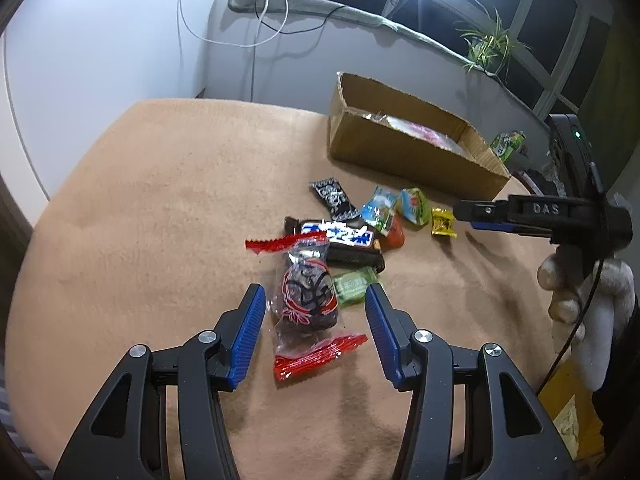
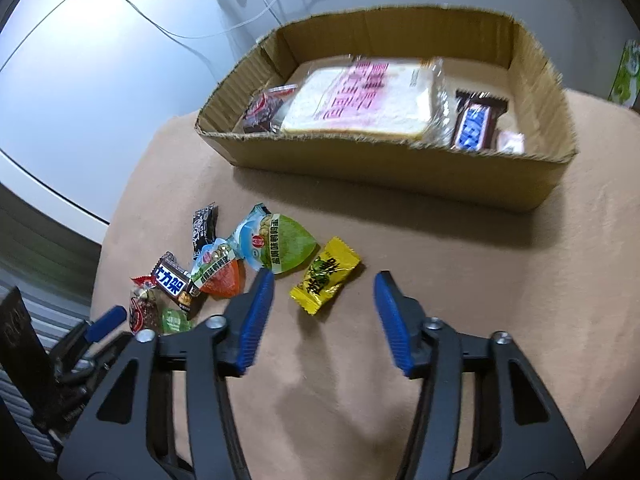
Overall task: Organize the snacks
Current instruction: 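Withdraw both grippers back toward the remaining snacks on the table, then grasp the red candy bag with the left gripper while the right gripper grasps the yellow candy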
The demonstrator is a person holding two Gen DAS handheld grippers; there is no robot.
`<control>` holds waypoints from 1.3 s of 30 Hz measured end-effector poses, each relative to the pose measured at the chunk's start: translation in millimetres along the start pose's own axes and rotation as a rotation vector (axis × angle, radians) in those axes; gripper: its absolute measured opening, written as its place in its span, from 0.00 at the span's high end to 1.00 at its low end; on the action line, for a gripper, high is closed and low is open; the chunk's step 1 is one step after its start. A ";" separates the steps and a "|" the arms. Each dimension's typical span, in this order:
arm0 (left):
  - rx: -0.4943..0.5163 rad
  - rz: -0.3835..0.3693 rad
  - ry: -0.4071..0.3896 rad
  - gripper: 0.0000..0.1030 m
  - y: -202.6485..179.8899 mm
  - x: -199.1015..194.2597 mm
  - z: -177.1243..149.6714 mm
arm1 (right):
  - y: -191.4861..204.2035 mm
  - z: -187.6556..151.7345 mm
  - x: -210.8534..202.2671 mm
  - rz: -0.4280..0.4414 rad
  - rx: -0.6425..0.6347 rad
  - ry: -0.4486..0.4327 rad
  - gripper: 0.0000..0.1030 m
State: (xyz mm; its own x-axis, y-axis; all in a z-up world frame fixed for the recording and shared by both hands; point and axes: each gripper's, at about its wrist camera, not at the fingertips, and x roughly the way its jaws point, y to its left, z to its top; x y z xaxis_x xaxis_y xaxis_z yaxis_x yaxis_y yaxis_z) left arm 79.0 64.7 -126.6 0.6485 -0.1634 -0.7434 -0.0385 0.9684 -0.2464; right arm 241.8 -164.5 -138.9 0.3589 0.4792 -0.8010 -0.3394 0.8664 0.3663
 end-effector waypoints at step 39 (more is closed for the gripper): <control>-0.039 0.029 -0.009 0.68 19.6 17.8 -2.9 | 16.4 -6.7 9.4 -0.118 -0.108 -0.009 0.79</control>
State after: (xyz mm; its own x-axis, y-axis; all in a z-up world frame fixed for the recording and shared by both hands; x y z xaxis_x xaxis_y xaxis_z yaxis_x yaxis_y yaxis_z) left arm 87.6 80.3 -146.5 0.6532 -0.1340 -0.7452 -0.0868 0.9645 -0.2494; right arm 233.8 -146.7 -143.6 0.4094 0.3765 -0.8311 -0.3858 0.8969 0.2163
